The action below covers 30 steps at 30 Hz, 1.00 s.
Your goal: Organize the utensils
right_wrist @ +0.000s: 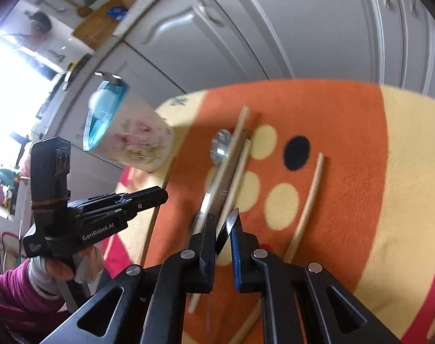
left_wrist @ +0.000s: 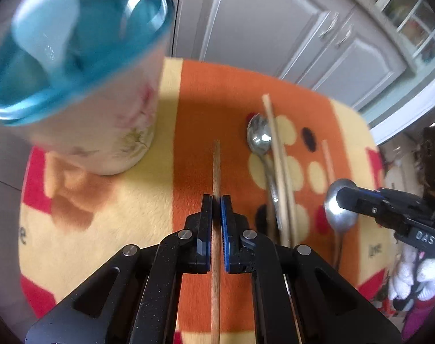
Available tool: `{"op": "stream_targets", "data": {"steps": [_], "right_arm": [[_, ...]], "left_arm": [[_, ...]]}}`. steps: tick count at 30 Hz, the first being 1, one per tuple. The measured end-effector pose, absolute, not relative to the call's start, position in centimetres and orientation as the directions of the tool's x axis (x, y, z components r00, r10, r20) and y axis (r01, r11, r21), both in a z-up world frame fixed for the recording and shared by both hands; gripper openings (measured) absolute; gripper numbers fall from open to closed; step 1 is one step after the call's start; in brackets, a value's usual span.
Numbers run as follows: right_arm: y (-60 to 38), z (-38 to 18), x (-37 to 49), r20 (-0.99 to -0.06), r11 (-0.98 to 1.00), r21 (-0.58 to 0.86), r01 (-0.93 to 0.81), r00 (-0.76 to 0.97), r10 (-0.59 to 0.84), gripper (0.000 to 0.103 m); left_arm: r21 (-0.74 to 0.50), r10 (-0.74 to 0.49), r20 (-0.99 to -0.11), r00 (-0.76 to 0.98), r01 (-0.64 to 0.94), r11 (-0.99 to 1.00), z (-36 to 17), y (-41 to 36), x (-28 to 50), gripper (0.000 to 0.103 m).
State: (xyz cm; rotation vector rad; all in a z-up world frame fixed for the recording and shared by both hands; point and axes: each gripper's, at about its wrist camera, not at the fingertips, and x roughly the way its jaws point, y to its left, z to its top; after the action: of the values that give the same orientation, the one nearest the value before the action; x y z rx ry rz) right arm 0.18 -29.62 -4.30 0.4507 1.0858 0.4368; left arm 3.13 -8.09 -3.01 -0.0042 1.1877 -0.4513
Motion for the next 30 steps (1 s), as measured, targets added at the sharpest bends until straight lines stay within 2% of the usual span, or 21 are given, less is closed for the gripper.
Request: {"op": "stream_targets", "data": {"steps": [16, 30], "right_arm": [[-27.1, 3.5, -4.4, -0.677, 0.835, 0.487, -0.255, 0.494, 0.546, 0.004], [-25.2, 7.7, -5.5, -0.649, 0.837, 0.435, -0.332, 0.529, 0.547, 0.002]], "left_arm": [[-0.324, -0.472, -0.764, 0.44, 0.371, 0.87, 7.4, -2.8, -2.5, 0.004], [-0.357, -0.502, -0.679, 0.536, 0.356, 0.864, 13.3, 0.4, -2.6, 0.004]]}}
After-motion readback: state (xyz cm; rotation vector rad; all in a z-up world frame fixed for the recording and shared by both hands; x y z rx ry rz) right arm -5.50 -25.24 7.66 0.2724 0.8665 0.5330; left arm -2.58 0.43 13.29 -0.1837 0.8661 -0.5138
